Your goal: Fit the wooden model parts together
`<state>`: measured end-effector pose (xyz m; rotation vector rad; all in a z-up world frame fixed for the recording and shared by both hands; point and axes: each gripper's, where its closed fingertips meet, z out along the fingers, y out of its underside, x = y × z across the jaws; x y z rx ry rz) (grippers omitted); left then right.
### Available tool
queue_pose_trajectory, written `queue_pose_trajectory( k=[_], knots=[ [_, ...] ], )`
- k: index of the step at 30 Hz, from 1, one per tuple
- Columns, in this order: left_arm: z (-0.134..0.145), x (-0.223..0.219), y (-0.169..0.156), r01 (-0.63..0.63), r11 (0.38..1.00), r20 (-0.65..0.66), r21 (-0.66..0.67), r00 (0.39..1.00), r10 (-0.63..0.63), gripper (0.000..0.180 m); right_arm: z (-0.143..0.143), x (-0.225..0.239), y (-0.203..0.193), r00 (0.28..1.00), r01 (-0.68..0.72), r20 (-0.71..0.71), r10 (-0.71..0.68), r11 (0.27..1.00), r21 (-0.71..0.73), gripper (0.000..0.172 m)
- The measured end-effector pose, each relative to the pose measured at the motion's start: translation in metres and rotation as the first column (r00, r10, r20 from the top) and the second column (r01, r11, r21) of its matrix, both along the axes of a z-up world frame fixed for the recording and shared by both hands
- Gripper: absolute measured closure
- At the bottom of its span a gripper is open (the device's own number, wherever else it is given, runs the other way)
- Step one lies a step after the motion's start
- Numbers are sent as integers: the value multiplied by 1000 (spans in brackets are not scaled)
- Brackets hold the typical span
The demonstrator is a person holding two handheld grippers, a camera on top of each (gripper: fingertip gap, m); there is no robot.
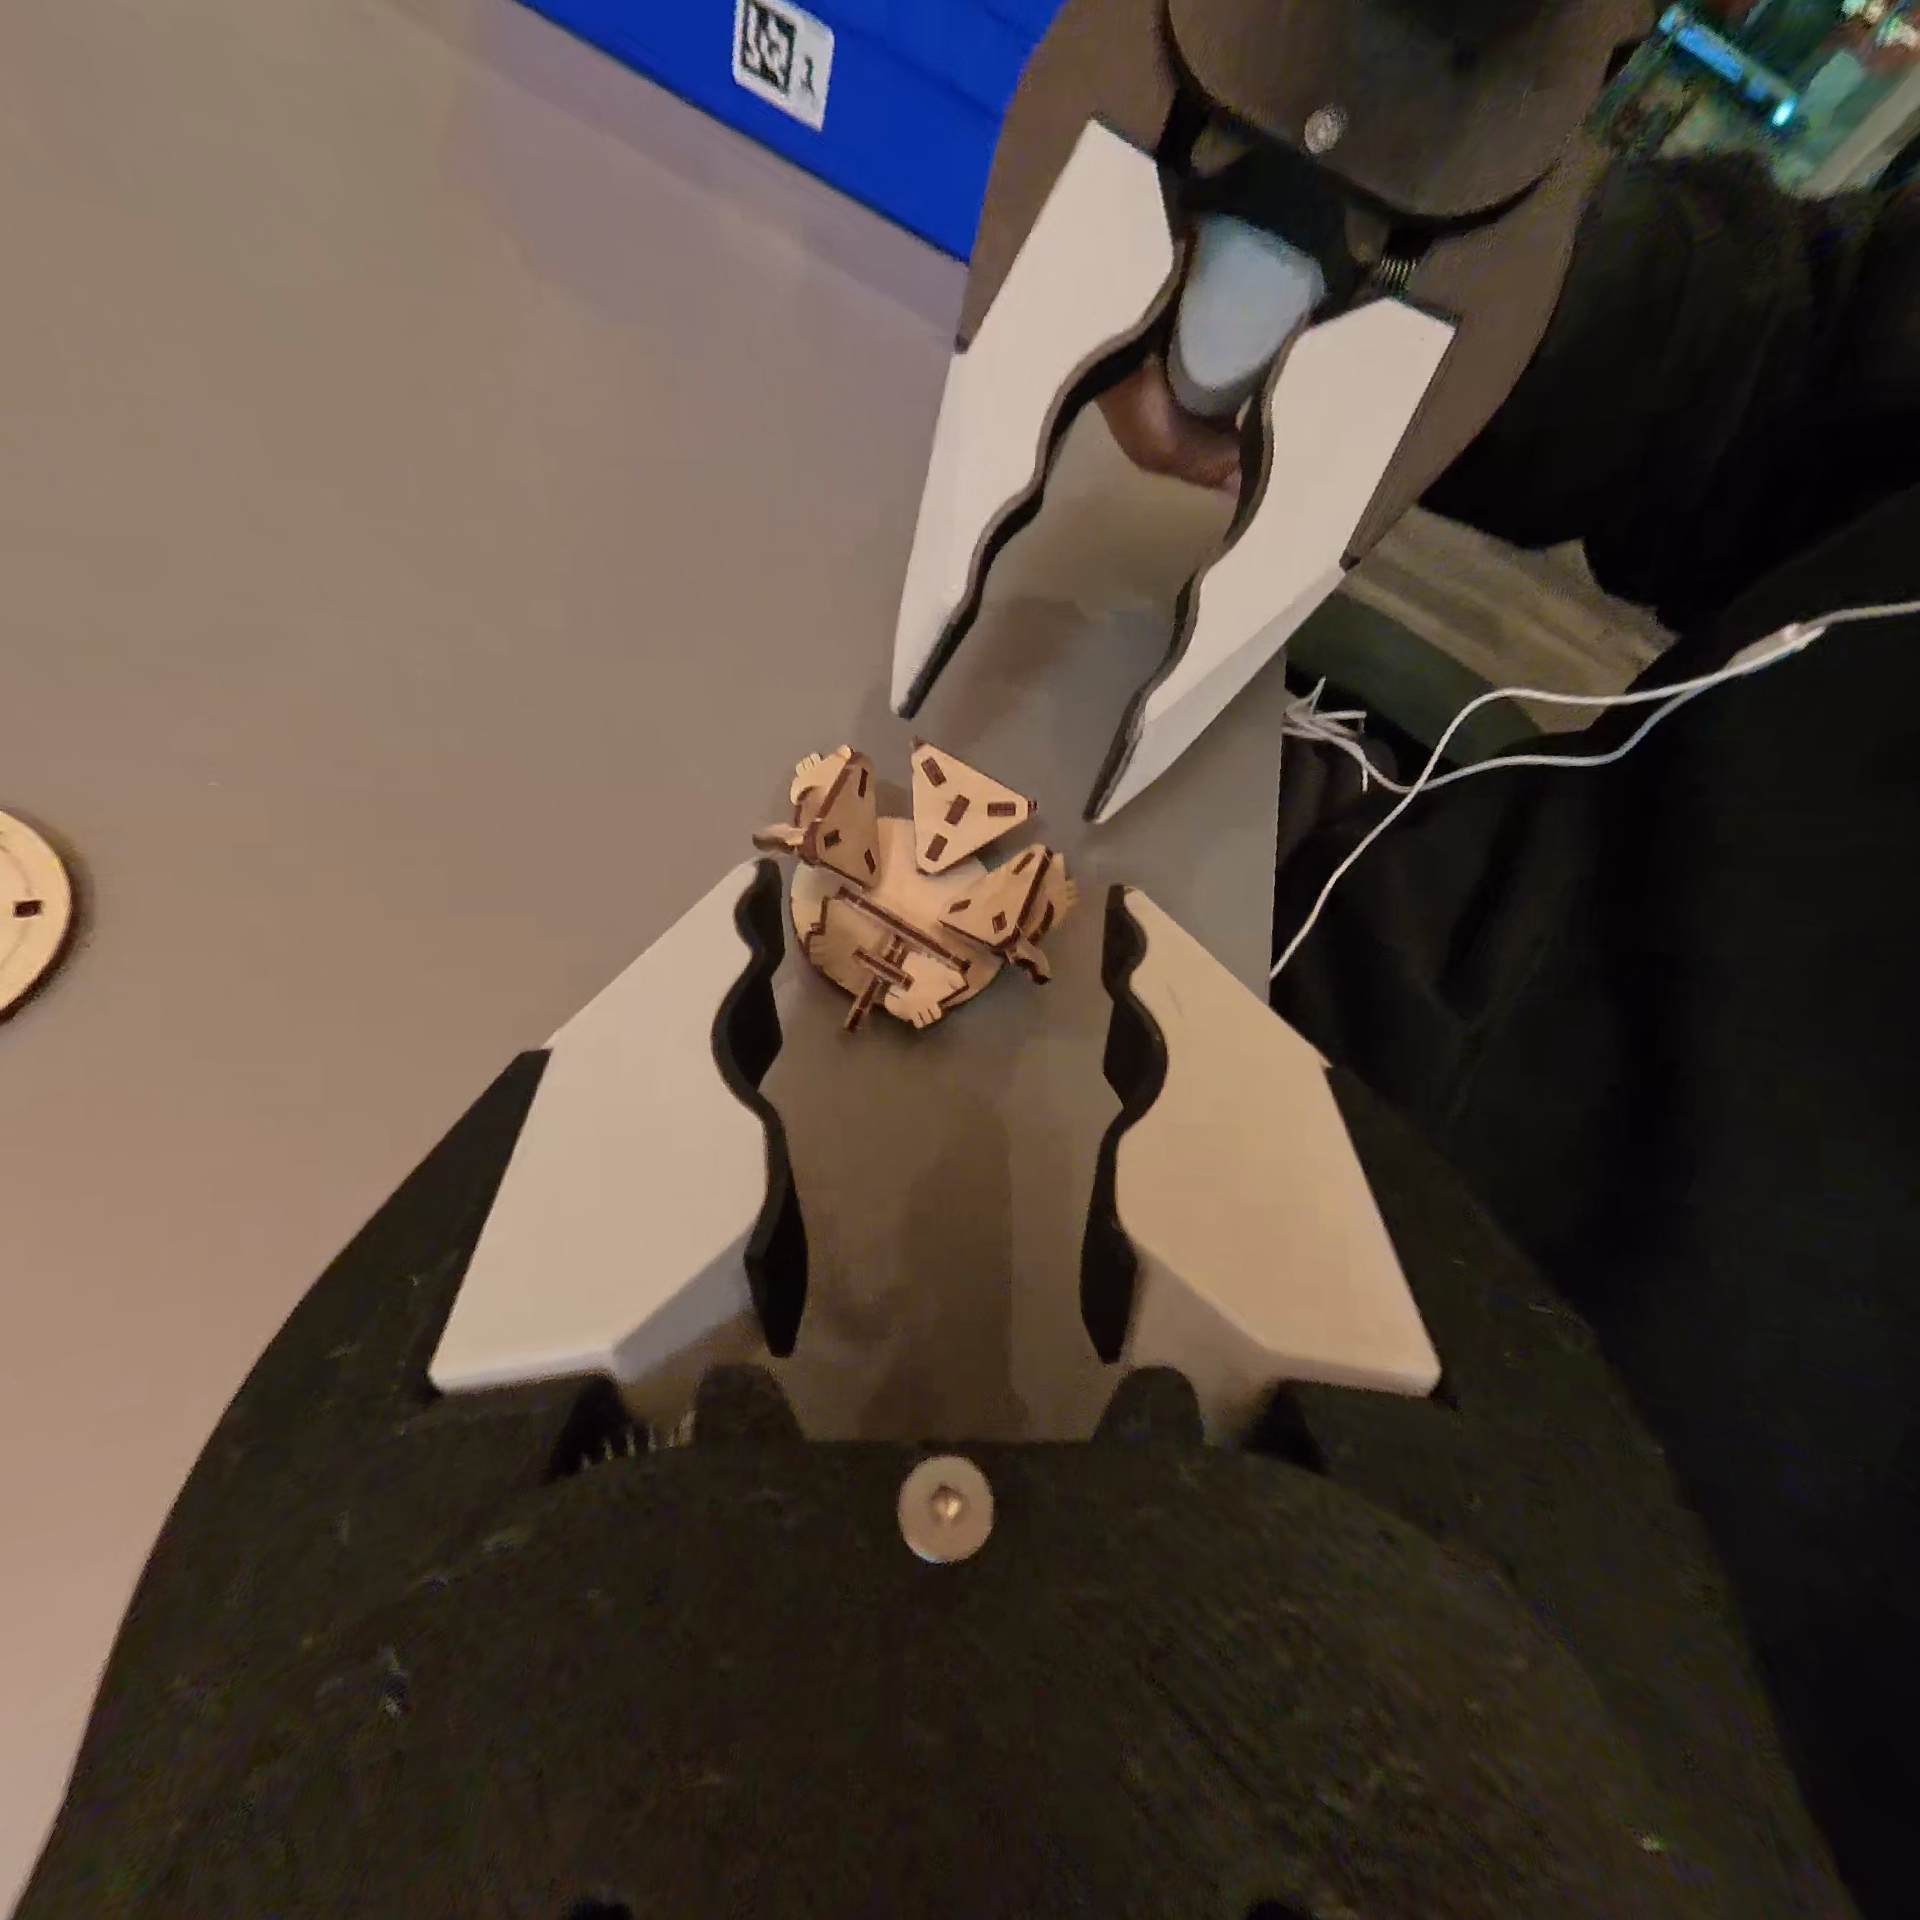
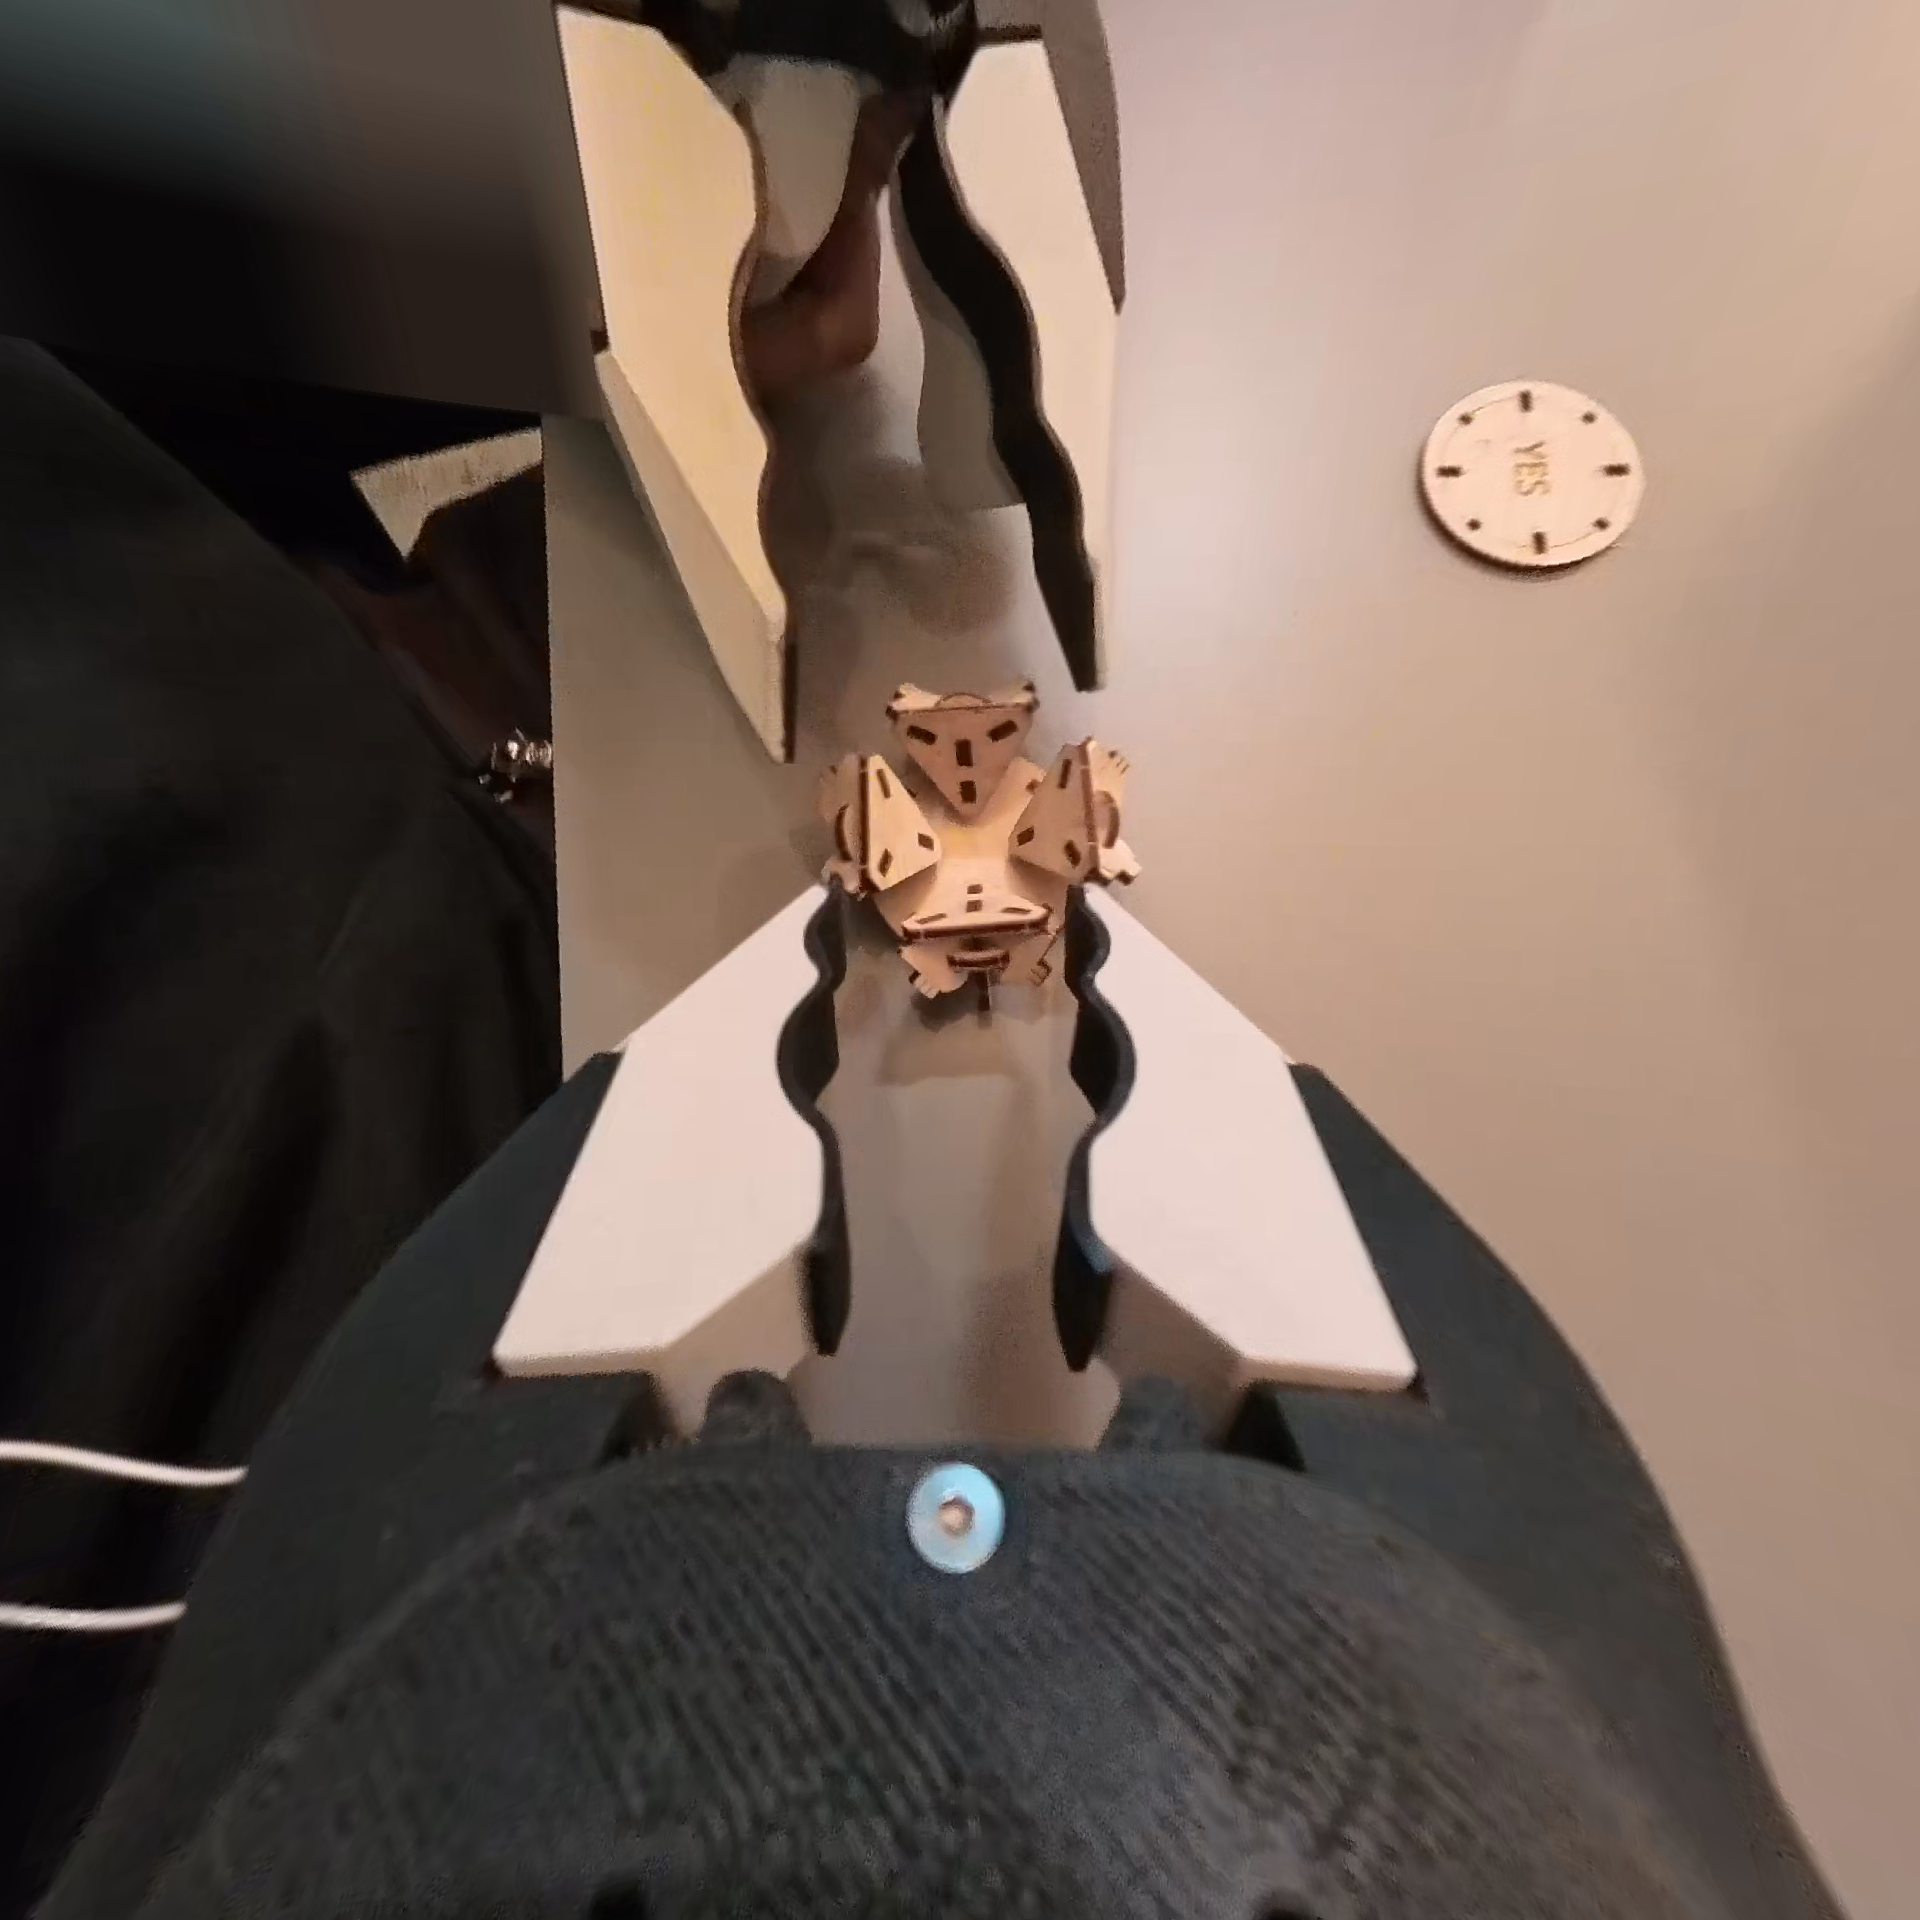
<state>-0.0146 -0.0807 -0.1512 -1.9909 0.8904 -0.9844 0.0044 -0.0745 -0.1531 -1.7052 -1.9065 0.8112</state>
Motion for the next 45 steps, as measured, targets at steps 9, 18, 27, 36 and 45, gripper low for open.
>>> queue_pose_trajectory(
  k=[9,18,27,36,45],
  knots=[
    [-10,0,0,-9,1000,-61,-28,998,8,117,-16,4,2,987,-83,141,75,995,57,133],
    [-34,2,-5,-4,1000,-246,-30,969,-4,125,-18,3,3,975,-100,204,86,993,58,140],
    [-35,2,-6,0,999,-250,-38,968,-10,125,-19,3,4,951,-114,296,94,992,51,140],
    [-36,2,-6,1,999,-250,-38,968,-10,125,-20,2,3,937,-105,336,96,994,10,141],
    [-35,3,-6,4,999,-252,-37,968,-13,124,-21,3,4,936,-130,336,104,990,56,140]
  ],
)
